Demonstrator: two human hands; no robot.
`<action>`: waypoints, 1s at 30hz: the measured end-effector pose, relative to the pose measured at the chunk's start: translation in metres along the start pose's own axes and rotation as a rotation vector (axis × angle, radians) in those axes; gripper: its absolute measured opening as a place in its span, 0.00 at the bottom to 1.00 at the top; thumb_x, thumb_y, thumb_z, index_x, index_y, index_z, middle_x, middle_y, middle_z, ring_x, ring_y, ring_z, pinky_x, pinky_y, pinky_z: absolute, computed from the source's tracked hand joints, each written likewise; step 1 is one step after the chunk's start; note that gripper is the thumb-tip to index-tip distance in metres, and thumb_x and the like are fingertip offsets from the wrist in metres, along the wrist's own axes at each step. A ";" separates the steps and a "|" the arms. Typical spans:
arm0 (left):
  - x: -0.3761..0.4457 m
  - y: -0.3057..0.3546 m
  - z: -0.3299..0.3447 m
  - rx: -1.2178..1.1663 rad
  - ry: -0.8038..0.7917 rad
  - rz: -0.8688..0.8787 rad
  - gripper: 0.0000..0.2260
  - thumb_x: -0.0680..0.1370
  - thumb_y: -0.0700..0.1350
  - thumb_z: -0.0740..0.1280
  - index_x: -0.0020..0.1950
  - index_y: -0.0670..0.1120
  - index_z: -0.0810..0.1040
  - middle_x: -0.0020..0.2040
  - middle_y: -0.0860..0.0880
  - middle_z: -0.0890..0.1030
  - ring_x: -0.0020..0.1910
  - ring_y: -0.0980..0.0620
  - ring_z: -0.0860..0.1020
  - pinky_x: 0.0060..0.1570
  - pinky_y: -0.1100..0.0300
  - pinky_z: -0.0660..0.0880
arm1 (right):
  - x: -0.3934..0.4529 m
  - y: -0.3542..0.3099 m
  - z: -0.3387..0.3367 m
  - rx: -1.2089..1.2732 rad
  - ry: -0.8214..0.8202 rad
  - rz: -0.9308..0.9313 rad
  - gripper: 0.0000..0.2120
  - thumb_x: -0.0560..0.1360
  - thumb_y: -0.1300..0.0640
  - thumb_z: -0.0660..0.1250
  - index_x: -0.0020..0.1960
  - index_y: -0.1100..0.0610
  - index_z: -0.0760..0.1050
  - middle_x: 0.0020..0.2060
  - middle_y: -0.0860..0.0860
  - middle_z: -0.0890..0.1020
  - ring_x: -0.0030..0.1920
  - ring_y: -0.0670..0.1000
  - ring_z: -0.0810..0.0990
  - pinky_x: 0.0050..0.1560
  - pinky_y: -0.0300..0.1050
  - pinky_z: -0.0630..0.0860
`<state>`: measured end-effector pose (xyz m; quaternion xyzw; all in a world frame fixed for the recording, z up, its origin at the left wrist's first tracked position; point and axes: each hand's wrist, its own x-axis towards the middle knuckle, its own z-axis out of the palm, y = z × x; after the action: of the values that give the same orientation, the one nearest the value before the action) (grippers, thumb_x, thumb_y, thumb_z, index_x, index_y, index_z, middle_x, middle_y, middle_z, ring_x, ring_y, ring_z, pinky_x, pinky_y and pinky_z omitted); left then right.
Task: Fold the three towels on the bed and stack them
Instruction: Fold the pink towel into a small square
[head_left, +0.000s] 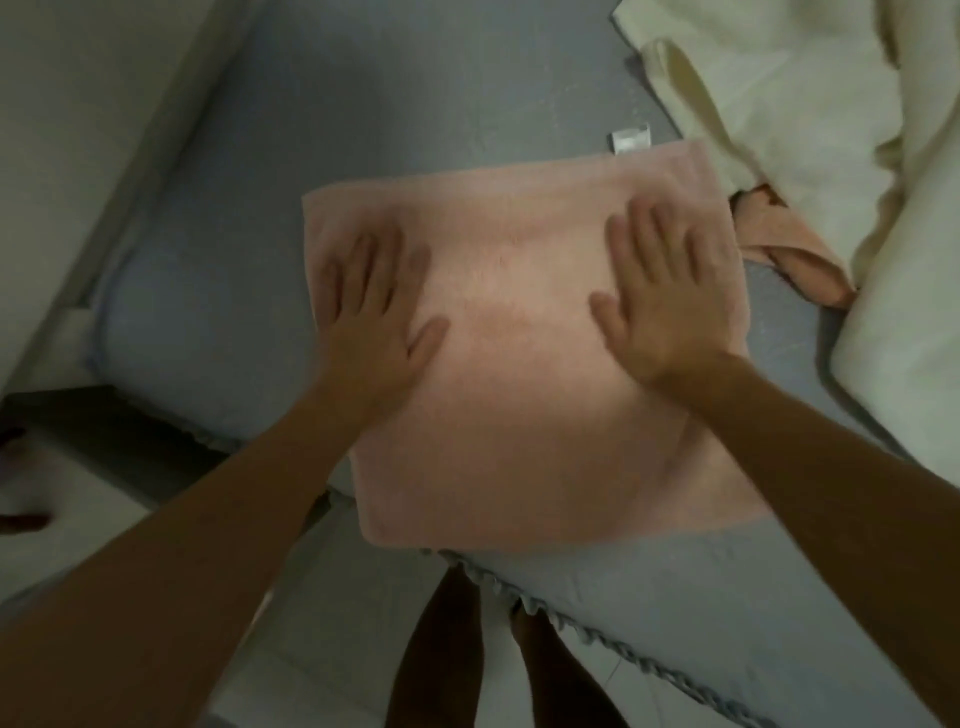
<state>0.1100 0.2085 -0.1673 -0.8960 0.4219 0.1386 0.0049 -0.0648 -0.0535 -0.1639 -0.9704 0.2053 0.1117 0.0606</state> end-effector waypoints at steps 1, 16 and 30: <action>-0.001 0.001 -0.004 0.006 -0.004 -0.039 0.30 0.81 0.60 0.48 0.81 0.52 0.47 0.81 0.45 0.48 0.80 0.44 0.46 0.76 0.41 0.42 | -0.003 0.016 -0.004 -0.001 -0.004 0.060 0.34 0.80 0.41 0.47 0.80 0.57 0.44 0.80 0.58 0.47 0.79 0.58 0.44 0.76 0.60 0.43; -0.089 0.073 0.036 -0.106 -0.020 -0.109 0.31 0.82 0.61 0.48 0.80 0.53 0.40 0.81 0.46 0.42 0.80 0.45 0.41 0.76 0.40 0.42 | -0.117 0.028 0.033 0.000 -0.049 -0.015 0.33 0.81 0.45 0.47 0.80 0.59 0.41 0.80 0.57 0.44 0.79 0.55 0.40 0.77 0.60 0.42; -0.188 0.097 0.017 -0.143 -0.128 0.074 0.34 0.73 0.43 0.71 0.77 0.46 0.64 0.79 0.41 0.59 0.78 0.39 0.56 0.74 0.37 0.56 | -0.231 0.057 0.020 0.137 -0.021 -0.214 0.28 0.73 0.49 0.62 0.70 0.59 0.72 0.71 0.63 0.70 0.72 0.64 0.66 0.72 0.61 0.59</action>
<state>-0.0815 0.2898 -0.1261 -0.8671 0.4426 0.2255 -0.0371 -0.2979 -0.0129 -0.1313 -0.9791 0.1070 0.1007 0.1406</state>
